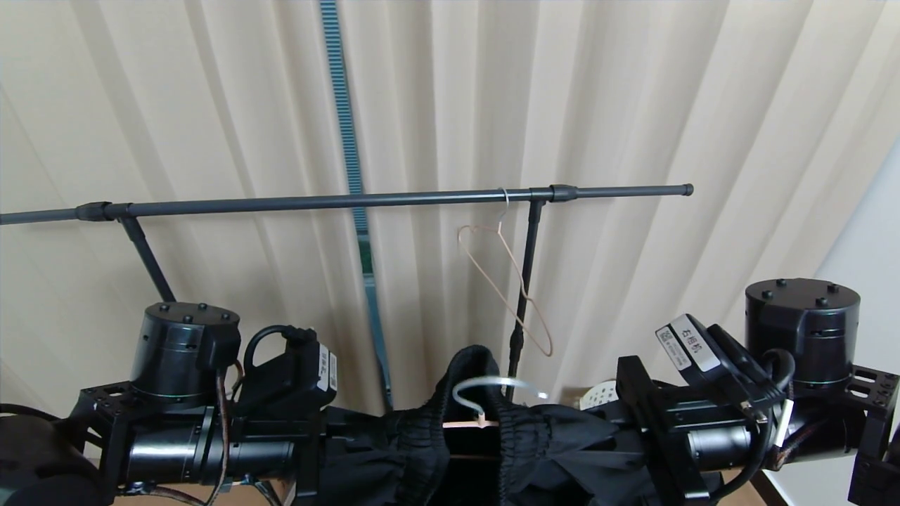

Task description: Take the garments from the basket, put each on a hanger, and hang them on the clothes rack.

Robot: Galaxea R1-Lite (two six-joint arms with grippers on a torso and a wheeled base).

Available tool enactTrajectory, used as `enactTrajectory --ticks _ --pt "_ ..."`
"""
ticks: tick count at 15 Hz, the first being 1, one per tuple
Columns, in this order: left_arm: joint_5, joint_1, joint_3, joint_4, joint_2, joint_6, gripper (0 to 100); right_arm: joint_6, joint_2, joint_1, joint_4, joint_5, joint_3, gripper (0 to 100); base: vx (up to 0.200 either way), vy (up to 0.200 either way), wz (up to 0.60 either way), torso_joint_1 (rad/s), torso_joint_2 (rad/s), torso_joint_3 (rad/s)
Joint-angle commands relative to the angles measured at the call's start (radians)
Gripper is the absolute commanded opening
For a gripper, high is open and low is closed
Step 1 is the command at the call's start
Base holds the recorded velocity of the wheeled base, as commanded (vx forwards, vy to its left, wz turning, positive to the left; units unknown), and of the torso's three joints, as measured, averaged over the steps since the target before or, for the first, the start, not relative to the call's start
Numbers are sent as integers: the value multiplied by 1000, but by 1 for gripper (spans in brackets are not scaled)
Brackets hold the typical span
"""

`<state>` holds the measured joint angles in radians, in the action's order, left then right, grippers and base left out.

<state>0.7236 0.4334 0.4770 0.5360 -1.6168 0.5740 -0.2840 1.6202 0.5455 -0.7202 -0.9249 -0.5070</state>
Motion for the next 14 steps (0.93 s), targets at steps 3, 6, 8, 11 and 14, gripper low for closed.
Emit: enactTrajectory --ticks 3,6,8,11,14 --pt "-1 -7 -6 2 40 -3 0 -1 1 1 1 6 -2 0 0 0 0 0 0 0" --pt "-3 -15 -21 2 71 -8 0 -1 0 -1 1 9 -1 0 0 0 0 0 0 0" --pt "-4 -24 -24 1 81 -10 0 -7 0 -1 1 9 4 100 0 0 0 0 0 0" --pt "-4 -48 -41 2 101 -10 0 -70 -6 -21 2 11 7 100 0 0 0 0 0 0" --pt "-4 -79 -60 1 126 -10 0 -103 -26 -75 2 11 7 100 0 0 0 0 0 0"
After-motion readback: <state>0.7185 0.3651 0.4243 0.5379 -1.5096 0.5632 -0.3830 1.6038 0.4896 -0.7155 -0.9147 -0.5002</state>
